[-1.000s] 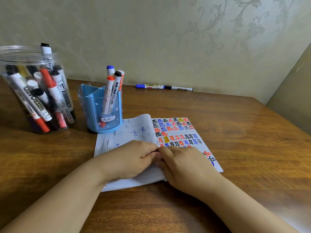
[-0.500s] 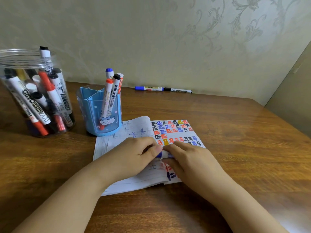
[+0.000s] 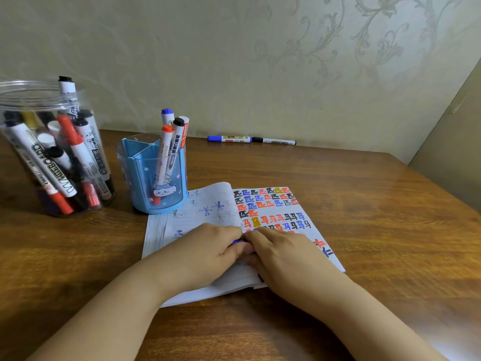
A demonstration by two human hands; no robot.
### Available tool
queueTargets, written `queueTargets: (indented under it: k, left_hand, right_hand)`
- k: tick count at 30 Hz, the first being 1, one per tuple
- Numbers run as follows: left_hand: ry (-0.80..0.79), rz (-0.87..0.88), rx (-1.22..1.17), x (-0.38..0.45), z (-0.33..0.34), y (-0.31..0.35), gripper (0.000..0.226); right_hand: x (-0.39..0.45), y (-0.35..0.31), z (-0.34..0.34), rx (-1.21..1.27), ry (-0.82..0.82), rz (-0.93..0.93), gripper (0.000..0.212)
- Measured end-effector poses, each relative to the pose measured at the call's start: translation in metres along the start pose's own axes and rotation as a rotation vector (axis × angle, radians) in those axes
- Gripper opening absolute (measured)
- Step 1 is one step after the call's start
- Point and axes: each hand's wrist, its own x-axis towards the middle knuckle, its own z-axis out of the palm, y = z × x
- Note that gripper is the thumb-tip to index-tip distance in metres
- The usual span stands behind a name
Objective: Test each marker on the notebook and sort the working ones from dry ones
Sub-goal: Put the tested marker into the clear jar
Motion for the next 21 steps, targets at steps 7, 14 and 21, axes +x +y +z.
queueTargets:
  k: [7, 14, 21]
  left_hand:
    - [-0.137, 0.013, -0.129, -0.002, -0.004, -0.002, 0.028]
    - [-0.168, 0.008, -0.143, -0.003, -0.006, 0.0, 0.02]
    - [-0.126, -0.047, -0.226, -0.002, -0.007, -0.001, 0.03]
  right_hand:
    - [-0.002, -0.004, -0.005, 0.005, -0.043, -0.019, 0.017]
    - [-0.002, -0.005, -0.01, -0.023, -0.069, -0.015, 0.022]
    - [0.003, -0.004, -0.017, 0.155, -0.17, 0.1, 0.032]
